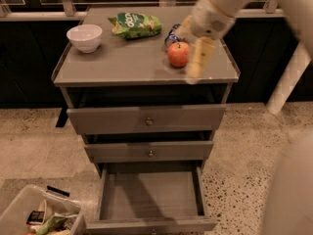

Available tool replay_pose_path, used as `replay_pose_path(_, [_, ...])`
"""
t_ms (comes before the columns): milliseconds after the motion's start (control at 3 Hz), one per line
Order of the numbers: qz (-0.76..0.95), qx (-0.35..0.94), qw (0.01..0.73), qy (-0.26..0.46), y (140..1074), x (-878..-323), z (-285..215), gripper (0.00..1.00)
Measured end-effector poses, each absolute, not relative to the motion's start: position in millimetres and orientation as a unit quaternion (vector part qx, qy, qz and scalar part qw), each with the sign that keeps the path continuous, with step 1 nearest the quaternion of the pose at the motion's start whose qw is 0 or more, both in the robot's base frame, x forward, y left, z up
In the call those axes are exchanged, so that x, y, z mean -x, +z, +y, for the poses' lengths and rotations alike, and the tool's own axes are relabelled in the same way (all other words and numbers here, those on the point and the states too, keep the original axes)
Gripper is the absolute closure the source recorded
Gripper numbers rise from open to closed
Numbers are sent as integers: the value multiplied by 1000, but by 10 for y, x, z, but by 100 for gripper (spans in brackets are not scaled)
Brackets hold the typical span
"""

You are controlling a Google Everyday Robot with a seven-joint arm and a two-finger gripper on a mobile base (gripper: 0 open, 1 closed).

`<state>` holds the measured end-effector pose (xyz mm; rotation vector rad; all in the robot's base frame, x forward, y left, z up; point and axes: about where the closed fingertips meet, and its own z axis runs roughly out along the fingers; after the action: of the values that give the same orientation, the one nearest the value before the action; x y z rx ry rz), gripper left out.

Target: Place apple into bottom drawer

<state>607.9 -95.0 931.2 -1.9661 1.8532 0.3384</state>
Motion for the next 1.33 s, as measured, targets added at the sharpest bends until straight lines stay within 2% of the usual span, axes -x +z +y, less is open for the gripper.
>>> replay_pose_path(333, [640,723,235,117,9471,-6342,-508,0])
replay_pose_path(667, [639,722,237,116,9466,-6360,-492,0])
replay_pose_path(1000, [643,711,246,145,9311,-6464,-575,0])
replay_pose_path(1333, [655,682,267,188,8841,-6933,-784,0])
